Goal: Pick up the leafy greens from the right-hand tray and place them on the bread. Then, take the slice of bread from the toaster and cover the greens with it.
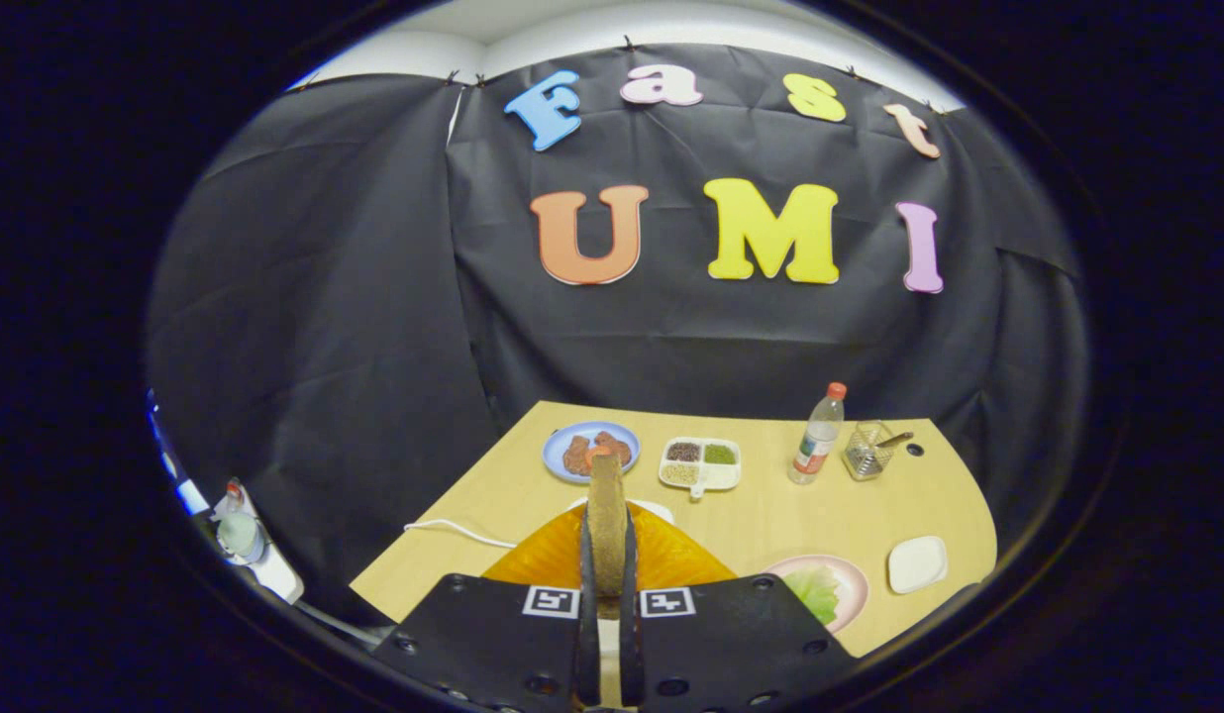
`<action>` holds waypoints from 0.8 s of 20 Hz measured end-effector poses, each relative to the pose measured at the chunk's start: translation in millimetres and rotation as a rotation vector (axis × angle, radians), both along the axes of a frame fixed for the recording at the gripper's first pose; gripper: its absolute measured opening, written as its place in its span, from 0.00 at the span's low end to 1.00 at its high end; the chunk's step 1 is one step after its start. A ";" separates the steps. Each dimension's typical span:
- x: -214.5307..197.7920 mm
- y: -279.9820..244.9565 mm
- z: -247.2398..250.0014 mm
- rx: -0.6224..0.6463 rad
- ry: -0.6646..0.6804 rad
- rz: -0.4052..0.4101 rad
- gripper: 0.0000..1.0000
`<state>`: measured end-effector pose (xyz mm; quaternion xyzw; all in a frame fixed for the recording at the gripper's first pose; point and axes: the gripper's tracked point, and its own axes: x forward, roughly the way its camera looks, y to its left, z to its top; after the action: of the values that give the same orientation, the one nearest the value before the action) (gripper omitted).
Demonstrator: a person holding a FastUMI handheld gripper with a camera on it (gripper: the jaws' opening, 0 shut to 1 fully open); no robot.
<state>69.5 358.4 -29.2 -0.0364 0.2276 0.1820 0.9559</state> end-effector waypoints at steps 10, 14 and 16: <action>27.8 -99.2 -68.1 -0.068 0.033 -0.145 0.08; 37.3 -128.3 -105.8 -0.097 0.069 -0.186 0.08; 38.6 -136.0 -121.4 -0.086 0.097 -0.189 0.08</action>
<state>108.1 222.4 -150.6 -0.0470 0.2838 0.0825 0.9542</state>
